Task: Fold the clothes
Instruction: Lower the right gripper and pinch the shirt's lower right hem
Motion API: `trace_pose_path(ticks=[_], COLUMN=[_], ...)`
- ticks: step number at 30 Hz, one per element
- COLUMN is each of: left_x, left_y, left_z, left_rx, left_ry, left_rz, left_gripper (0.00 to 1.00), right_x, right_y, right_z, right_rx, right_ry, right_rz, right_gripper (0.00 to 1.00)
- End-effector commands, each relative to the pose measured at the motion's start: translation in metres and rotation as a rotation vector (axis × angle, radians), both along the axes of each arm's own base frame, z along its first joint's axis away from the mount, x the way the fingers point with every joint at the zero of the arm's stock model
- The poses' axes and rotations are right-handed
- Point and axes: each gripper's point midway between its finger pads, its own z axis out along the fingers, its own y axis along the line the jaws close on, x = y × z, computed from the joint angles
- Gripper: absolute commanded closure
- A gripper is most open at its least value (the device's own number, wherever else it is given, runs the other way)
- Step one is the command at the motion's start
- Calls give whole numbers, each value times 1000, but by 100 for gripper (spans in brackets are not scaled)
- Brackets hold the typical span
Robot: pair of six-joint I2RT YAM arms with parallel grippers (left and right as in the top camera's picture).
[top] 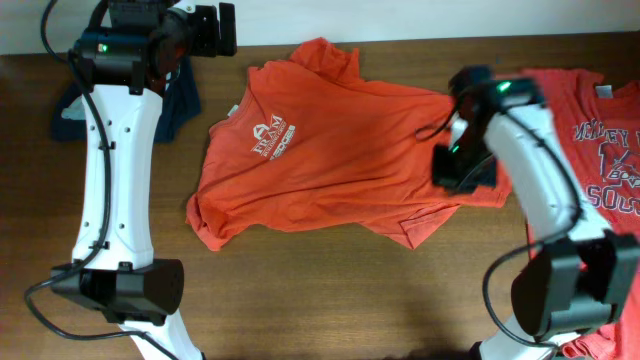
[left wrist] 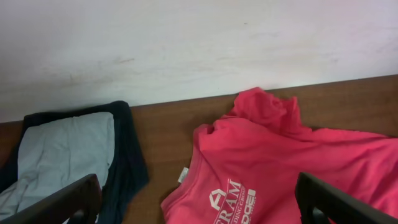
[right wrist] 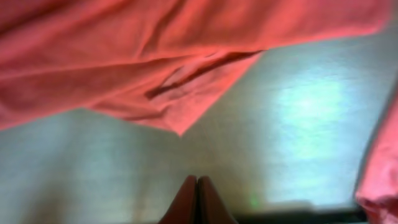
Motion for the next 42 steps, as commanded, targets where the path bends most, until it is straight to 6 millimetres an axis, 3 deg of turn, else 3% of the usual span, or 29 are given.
trace_pose_path(ticks=[1,9,14,19,23,37,42], left_x=[0,0,0,0,0,0,0], left_y=[2,2,2,2,2,2,2], left_z=[0,0,0,0,0,0,0], left_rx=[-8,-8,-8,-8,-8,-8,-8], left_ry=[0,0,0,0,0,0,0], left_rz=[9,9,9,9,9,9,9], left_gripper=[1,1,1,1,1,1,1], right_x=[-9,-6,-20,-21,-19,-20,-26], right_y=[10,19,26,32,38,32,27], right_z=[-30,-69,-101,-108,-110,-114,-124], right_rx=[-6,3,8,11,14,-87,-117], right_ry=[14,-31,-30,-42,-59,-77,-46], right_rz=[-34,-34,-26,-32,-23,-28,-43], right_gripper=[90,75,69,53,46,43,43])
